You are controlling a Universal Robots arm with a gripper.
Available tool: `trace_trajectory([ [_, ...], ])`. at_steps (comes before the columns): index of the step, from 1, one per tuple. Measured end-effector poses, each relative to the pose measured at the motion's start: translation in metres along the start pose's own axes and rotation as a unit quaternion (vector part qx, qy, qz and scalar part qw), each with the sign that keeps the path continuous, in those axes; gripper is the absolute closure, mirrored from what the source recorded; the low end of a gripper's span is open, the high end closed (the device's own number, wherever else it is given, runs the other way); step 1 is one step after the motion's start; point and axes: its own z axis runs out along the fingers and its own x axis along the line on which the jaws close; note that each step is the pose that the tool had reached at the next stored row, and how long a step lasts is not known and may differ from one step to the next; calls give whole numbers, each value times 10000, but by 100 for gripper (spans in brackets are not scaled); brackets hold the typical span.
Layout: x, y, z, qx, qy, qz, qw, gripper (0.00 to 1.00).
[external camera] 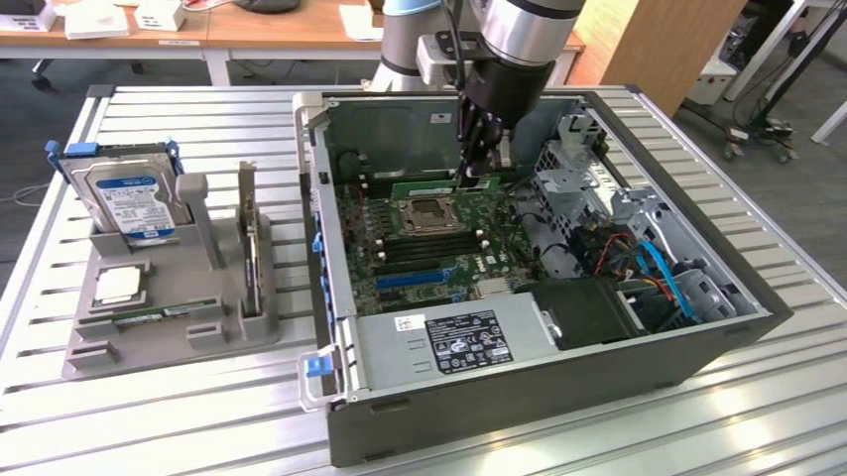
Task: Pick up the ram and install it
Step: 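Insert the ram into the slot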
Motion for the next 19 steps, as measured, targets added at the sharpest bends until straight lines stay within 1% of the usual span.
trace_trajectory([
  [12,0,-8,0,0,0,0,10000,88],
  [19,2,-9,20,0,0,0,10000,88],
])
